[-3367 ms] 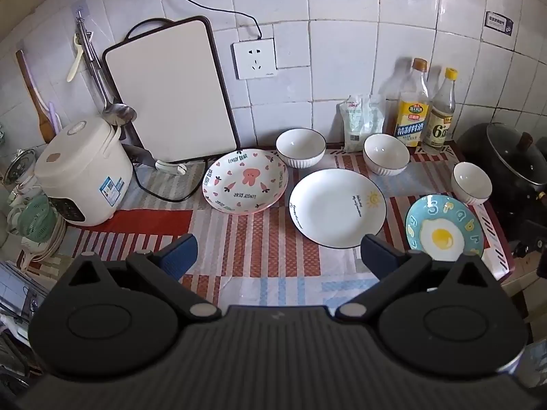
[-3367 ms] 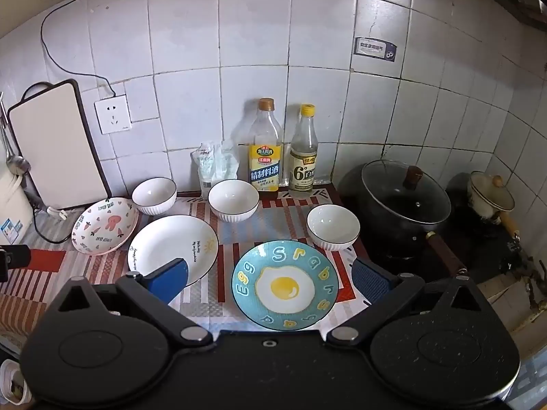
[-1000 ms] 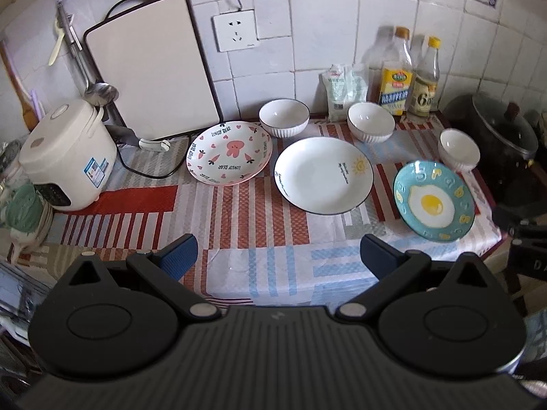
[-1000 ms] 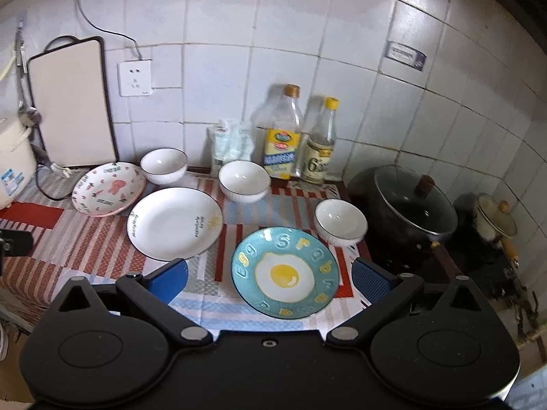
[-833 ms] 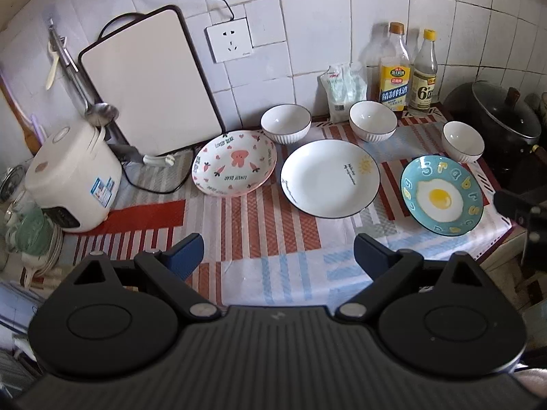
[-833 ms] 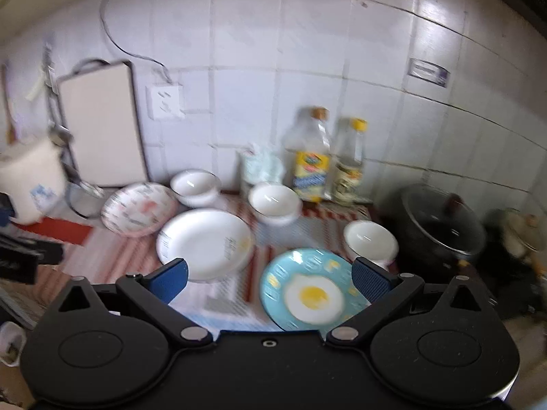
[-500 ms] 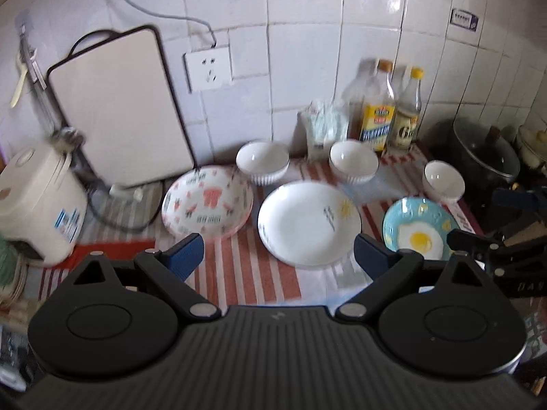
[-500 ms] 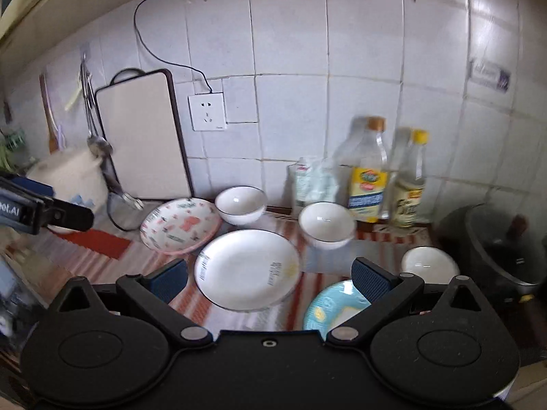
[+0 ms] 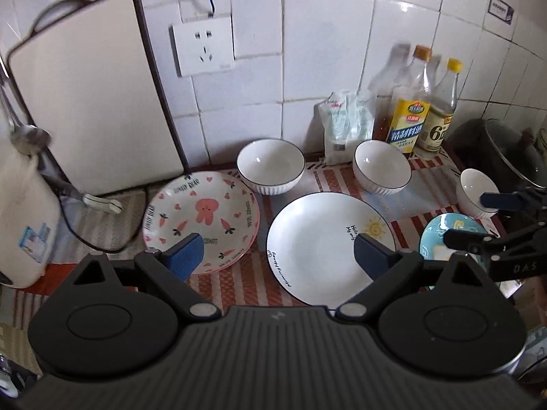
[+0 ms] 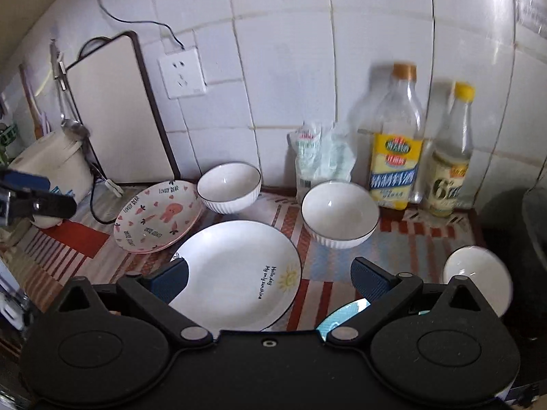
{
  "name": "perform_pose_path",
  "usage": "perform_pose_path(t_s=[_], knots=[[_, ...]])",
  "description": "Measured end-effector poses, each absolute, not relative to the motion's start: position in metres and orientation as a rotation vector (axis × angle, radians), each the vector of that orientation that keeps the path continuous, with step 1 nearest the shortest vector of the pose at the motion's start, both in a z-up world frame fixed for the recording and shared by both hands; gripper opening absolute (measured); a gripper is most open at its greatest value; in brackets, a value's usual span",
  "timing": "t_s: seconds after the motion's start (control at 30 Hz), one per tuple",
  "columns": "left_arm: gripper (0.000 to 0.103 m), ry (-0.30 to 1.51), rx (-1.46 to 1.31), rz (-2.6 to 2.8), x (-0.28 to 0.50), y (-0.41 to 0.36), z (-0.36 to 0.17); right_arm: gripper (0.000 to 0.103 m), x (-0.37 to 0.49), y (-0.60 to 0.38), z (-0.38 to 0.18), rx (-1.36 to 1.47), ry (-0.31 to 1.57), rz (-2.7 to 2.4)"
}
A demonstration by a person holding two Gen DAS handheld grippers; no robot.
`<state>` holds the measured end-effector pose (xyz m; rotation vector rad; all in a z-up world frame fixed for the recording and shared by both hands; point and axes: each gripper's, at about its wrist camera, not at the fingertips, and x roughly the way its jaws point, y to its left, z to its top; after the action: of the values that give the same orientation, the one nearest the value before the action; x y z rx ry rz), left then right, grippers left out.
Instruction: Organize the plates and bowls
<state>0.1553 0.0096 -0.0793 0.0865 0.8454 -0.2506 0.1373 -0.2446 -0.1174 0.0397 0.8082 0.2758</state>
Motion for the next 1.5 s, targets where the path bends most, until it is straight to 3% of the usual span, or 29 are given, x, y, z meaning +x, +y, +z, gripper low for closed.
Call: perform_pose_path(t_s=[0.07, 0.43, 0.53, 0.63, 0.8, 0.93, 1.17, 1.3, 1.5], knots=[[0.096, 0.827, 0.111, -0.245, 0.162, 0.006, -0.093, 0.101, 0.158, -0.247, -0.131, 0.076, 0.897, 0.321], [0.095, 0.976, -0.065, -0.223, 0.201, 0.010, -0.183, 0.100, 0.210, -0.248, -0.167, 0.167, 0.963, 0.275], [0.086, 1.059, -0.090, -0.228, 0.210, 0.012, -0.210, 0.098, 0.225, -0.248, -0.187, 0.216, 0.997, 0.262], [0.075, 1.086, -0.083, -0.172, 0.218, 0.015, -0.230, 0.088, 0.236, -0.246, -0.204, 0.217, 1.032, 0.250], [0.067, 1.072, -0.047, -0.155, 0.228, 0.018, -0.244, 0.066, 0.250, -0.244, -0.223, 0.150, 1.079, 0.264], [0.062, 1.128, -0.079, -0.172, 0.235, 0.019, -0.254, 0.055, 0.253, -0.245, -0.231, 0.162, 1.095, 0.254], [0.035, 1.078, -0.227, -0.172, 0.235, 0.027, -0.263, 0.011, 0.261, -0.255, -0.247, 0.202, 1.141, 0.178], [0.015, 1.051, -0.325, -0.175, 0.233, 0.028, -0.265, 0.012, 0.265, -0.270, -0.260, 0.384, 1.155, 0.144], [0.019, 1.054, -0.191, -0.158, 0.235, 0.004, -0.262, 0.013, 0.261, -0.276, -0.265, 0.433, 1.132, 0.176]])
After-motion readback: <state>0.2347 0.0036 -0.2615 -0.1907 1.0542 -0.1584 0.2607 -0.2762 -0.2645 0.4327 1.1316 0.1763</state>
